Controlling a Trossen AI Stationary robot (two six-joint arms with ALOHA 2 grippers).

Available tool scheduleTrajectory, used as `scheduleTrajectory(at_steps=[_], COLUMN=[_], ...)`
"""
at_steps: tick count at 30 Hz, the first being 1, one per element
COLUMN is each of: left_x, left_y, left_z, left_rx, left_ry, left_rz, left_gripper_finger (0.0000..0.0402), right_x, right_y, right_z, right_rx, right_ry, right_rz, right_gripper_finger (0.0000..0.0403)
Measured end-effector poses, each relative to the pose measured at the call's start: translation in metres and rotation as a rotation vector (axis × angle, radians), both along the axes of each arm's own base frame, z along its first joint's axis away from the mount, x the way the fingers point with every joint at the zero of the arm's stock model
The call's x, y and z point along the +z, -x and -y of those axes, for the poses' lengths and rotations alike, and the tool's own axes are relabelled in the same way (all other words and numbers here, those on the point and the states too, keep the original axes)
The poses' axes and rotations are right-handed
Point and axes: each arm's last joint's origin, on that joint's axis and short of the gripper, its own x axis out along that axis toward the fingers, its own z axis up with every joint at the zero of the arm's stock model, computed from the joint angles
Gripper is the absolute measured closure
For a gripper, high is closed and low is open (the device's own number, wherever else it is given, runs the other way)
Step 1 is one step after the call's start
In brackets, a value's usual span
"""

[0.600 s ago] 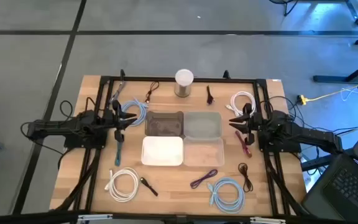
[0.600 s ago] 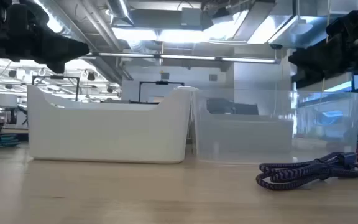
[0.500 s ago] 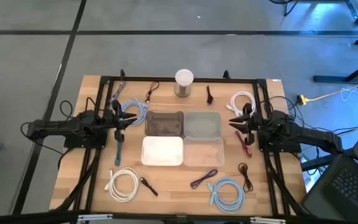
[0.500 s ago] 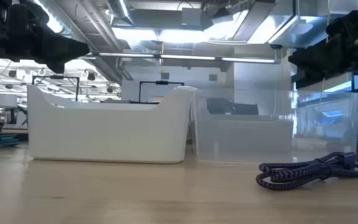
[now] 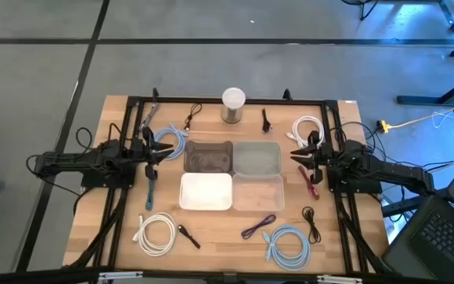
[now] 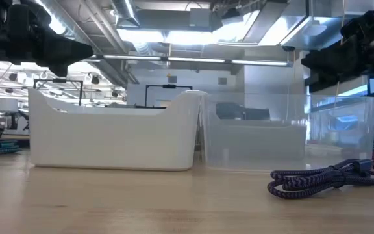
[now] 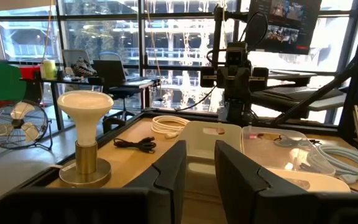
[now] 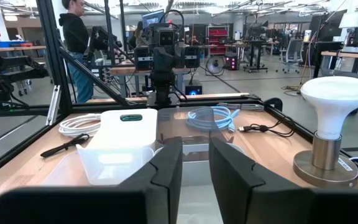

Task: Pick & Place USB Port

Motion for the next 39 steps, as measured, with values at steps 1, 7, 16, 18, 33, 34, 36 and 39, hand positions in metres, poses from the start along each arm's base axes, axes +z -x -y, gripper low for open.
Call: scheduleTrajectory(at_steps=[1,7,16,18,33,34,36,39], left_x=[0.0,0.0,0.0,0.0,0.0,0.0,0.0,0.001], left_y=[0.0,0.0,0.0,0.0,0.0,0.0,0.0,0.0], left_z=[0.0,0.0,0.0,0.0,0.0,0.0,0.0,0.0], left_rx=[0.0,0.0,0.0,0.0,0.0,0.0,0.0,0.01], left_ry=[0.0,0.0,0.0,0.0,0.0,0.0,0.0,-0.004], left_rz=[0.0,0.001,0.001,0.0,0.0,0.0,0.0,0.01], left_gripper_finger=[0.0325,0.0325,0.0325,0.0325,0.0325,0.0325,0.0325,0.0325], right_x=[0.0,0.0,0.0,0.0,0.026,0.029,0.035,0.041], right_y=[0.0,0.0,0.0,0.0,0.004,0.005,0.008,0.01], right_z=[0.0,0.0,0.0,0.0,-0.004,-0.005,-0.006,-0.006], right_rx=[0.0,0.0,-0.001,-0.005,0.095,0.117,0.143,0.164], right_ry=[0.0,0.0,0.047,0.166,0.259,0.24,0.183,0.059], right_rz=[0.0,0.0,-0.001,-0.006,0.269,0.305,0.367,0.425], right_gripper_finger=[0.032,0.032,0.032,0.032,0.032,0.032,0.032,0.032])
